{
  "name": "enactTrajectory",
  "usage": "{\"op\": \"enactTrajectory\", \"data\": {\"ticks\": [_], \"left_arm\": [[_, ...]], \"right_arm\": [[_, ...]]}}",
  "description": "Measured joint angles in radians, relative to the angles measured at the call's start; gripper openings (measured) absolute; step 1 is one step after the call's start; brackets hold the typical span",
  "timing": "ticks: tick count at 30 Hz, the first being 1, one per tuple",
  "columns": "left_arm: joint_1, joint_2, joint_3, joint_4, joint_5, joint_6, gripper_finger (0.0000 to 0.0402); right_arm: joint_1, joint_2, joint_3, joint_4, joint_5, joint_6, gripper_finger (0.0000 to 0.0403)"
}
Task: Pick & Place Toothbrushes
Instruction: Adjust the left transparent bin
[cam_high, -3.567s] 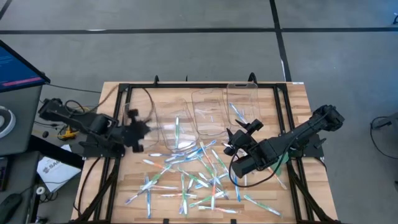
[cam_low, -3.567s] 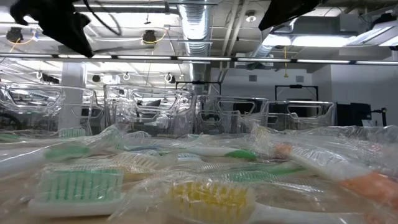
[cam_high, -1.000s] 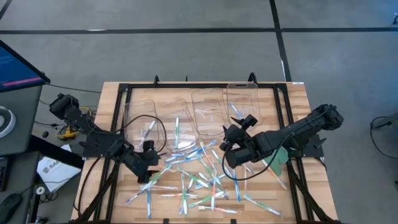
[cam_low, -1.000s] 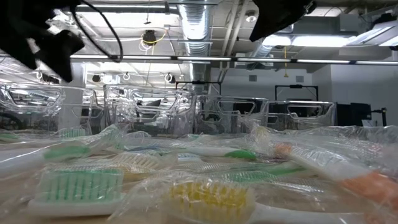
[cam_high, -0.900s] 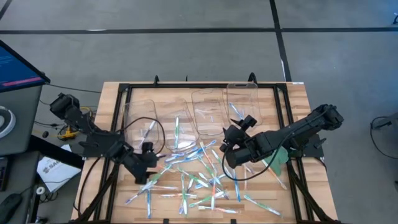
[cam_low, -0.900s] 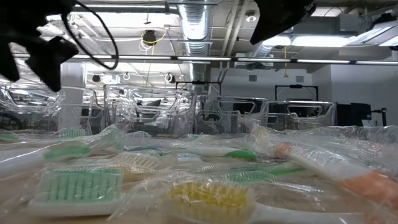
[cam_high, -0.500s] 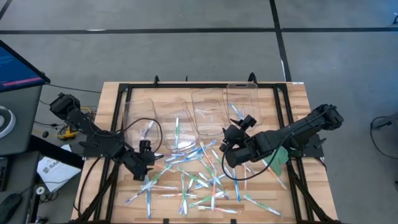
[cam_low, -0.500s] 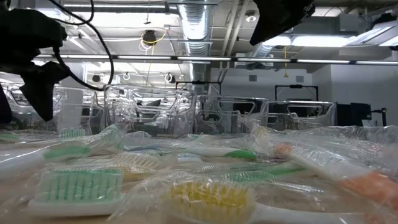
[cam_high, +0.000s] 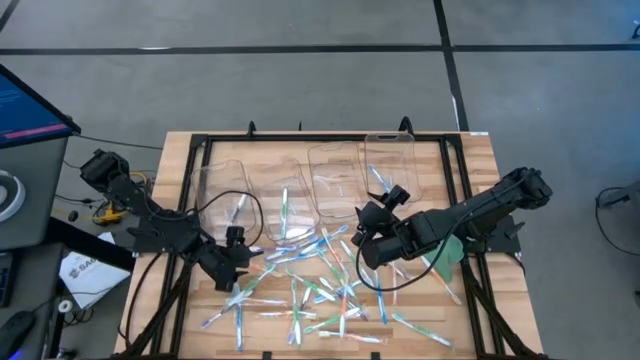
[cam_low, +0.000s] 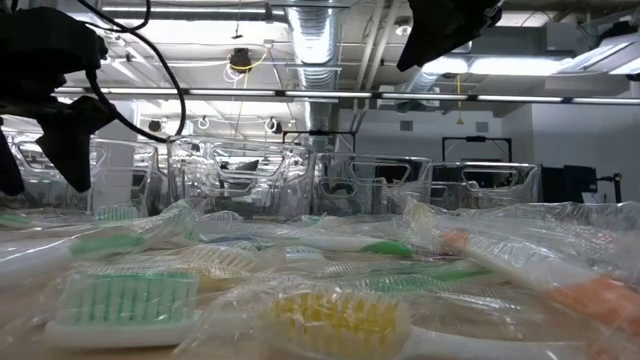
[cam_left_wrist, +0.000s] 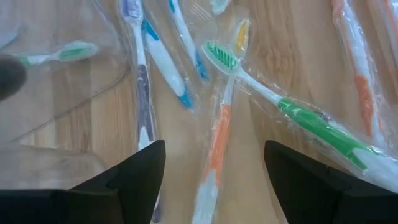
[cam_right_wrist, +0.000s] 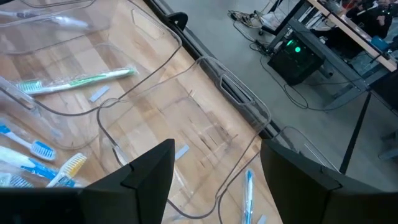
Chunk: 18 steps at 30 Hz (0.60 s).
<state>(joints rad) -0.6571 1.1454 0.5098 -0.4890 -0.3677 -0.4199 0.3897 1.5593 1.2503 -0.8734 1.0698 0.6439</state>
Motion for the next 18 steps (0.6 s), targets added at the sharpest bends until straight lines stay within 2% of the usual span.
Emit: {"op": "enactTrajectory", "data": {"ticks": [7, 14, 18], "left_arm": [[0.0, 0.0, 0.0, -0.013, -0.001, 0.003, 0.0269], [0.003, -0.007, 0.0, -0.201, -0.044, -0.028, 0.0269], [0.01, -0.043, 0.0, -0.232, -0.078, -0.03, 0.0269]], "right_arm": [[0.0, 0.0, 0.0, 0.0, 0.0, 0.0, 0.0232], [0.0, 0.0, 0.0, 0.0, 0.0, 0.0, 0.0232], [0.0, 0.0, 0.0, 0.0, 0.0, 0.0, 0.0232]]}}
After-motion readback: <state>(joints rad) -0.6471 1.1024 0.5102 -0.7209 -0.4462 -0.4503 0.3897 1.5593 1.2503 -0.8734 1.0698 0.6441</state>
